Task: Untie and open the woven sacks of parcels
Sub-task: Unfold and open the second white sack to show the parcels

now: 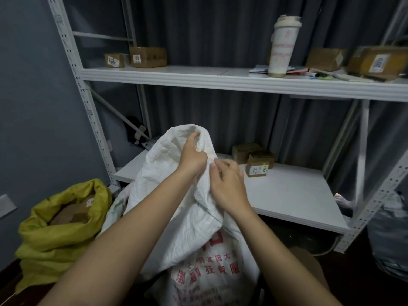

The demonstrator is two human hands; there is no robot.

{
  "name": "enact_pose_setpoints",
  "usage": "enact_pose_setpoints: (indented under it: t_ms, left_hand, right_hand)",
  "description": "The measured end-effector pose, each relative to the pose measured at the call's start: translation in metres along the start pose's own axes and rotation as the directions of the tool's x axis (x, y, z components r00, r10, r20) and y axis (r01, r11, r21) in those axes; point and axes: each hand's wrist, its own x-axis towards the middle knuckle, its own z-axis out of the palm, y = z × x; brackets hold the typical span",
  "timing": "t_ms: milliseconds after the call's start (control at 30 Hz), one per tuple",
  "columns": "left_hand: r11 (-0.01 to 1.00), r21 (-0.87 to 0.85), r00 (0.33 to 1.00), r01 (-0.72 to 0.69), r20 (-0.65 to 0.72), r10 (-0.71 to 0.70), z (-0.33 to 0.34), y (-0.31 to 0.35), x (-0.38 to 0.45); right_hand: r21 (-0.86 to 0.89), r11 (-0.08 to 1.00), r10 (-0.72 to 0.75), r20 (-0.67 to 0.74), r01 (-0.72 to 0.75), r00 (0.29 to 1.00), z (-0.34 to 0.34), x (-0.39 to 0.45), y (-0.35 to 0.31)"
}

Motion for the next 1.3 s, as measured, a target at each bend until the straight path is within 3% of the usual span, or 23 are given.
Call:
enact_pose_setpoints:
  t_ms: [67,167,200,267,300,333,400,467,533,567,667,733,800,900,933,967,1000,1033,1067,1100,1133,1200,1300]
  left_hand:
    - [0.997,-0.048,0.996,0.065,0.067,-0.061,0.007,0.003,0.004]
    - [0.957,-0.235,0.972,0.172,0.200,-0.126,0.003,0.011,0.003]
    - [0.954,-0.244,0.968,0.172,0.222,-0.118,-0.003,0.010,0.003]
    - [0.990,-0.059,0.959,0.127,0.263,-0.108,-0.014,0.011,-0.001]
    - [0.994,0.046,0.951,0.103,0.288,-0.112,-0.016,0.011,-0.006]
    - [0.991,0.109,0.949,0.080,0.296,-0.109,-0.017,0.010,-0.008]
    - [0.993,0.111,0.970,0.031,0.236,-0.057,-0.013,0.008,-0.007]
    - [0.998,0.061,0.989,-0.027,0.147,0.018,-0.008,0.005,-0.007]
    - [0.991,0.093,0.995,-0.093,0.053,0.088,-0.003,0.003,-0.006]
    - [0.993,0.070,0.995,-0.093,0.034,0.090,0.000,0.001,-0.005]
    - [0.997,-0.074,0.992,0.034,0.125,-0.025,0.008,0.004,-0.003]
    - [0.968,-0.212,0.965,0.135,0.248,-0.080,0.008,0.005,-0.004]
    - [0.965,-0.234,0.954,0.121,0.297,-0.047,0.001,0.006,-0.014]
    - [0.999,0.053,0.967,0.011,0.254,-0.024,-0.014,-0.001,-0.029]
    - [0.995,0.097,0.965,-0.014,0.264,-0.012,-0.016,-0.002,-0.033]
    - [0.994,0.104,0.965,-0.037,0.262,0.008,-0.016,-0.002,-0.033]
    - [0.993,0.097,0.971,-0.061,0.234,0.036,-0.016,-0.003,-0.032]
    - [0.990,0.114,0.981,-0.083,0.187,0.060,-0.014,-0.003,-0.031]
    - [0.983,0.156,0.988,-0.101,0.131,0.081,-0.012,-0.003,-0.028]
    - [0.968,0.220,0.991,-0.124,0.078,0.110,-0.009,-0.003,-0.027]
    - [0.952,0.267,0.989,-0.149,0.036,0.144,-0.005,-0.005,-0.025]
    - [0.935,0.302,0.982,-0.184,0.013,0.189,0.000,-0.009,-0.020]
    - [0.968,0.201,0.986,-0.153,0.100,0.135,0.008,-0.010,-0.015]
  right_hand:
    - [0.014,1.000,0.003,0.030,-0.003,1.000,0.006,-0.004,0.001]
    - [0.370,0.918,0.181,-0.066,-0.144,0.981,0.000,0.004,0.000]
    - [0.543,0.812,0.273,-0.025,-0.216,0.962,-0.004,0.007,0.000]
    - [0.820,0.482,0.322,0.163,-0.310,0.932,-0.009,0.009,-0.003]
    - [0.854,0.418,0.311,0.187,-0.311,0.932,-0.008,0.011,-0.005]
    - [0.832,0.466,0.330,0.151,-0.300,0.932,-0.006,0.015,-0.009]
    - [0.641,0.734,0.348,-0.066,-0.227,0.935,-0.002,0.020,-0.012]
    - [0.301,0.949,0.177,-0.258,-0.095,0.950,-0.002,0.018,-0.013]
    - [0.042,0.998,0.055,-0.189,-0.047,0.980,-0.003,0.012,-0.005]
    - [0.014,0.997,0.071,-0.104,-0.070,0.992,-0.002,0.007,-0.001]
    - [0.110,0.986,0.119,0.091,-0.129,0.989,0.003,-0.001,0.011]
    - [0.277,0.946,0.160,0.047,-0.167,0.986,0.003,0.001,0.011]
    - [0.543,0.796,0.292,0.041,-0.266,0.956,-0.001,0.006,0.014]
    - [0.882,0.296,0.378,0.245,-0.367,0.893,-0.006,0.012,0.015]
    - [0.908,0.212,0.382,0.263,-0.362,0.886,-0.007,0.014,0.011]
    - [0.904,0.236,0.408,0.241,-0.356,0.881,-0.005,0.017,0.007]
    - [0.858,0.380,0.436,0.162,-0.345,0.885,-0.002,0.019,0.005]
    - [0.743,0.593,0.425,0.039,-0.311,0.904,0.000,0.019,0.006]
    - [0.567,0.786,0.352,-0.083,-0.247,0.932,0.004,0.018,0.009]
    - [0.385,0.909,0.237,-0.153,-0.163,0.959,0.005,0.015,0.012]
    - [0.224,0.967,0.154,-0.152,-0.117,0.976,0.007,0.012,0.017]
    - [0.114,0.984,0.136,-0.008,-0.134,0.991,0.007,0.005,0.023]
    - [0.259,0.945,0.178,0.107,-0.200,0.978,0.004,-0.006,0.020]
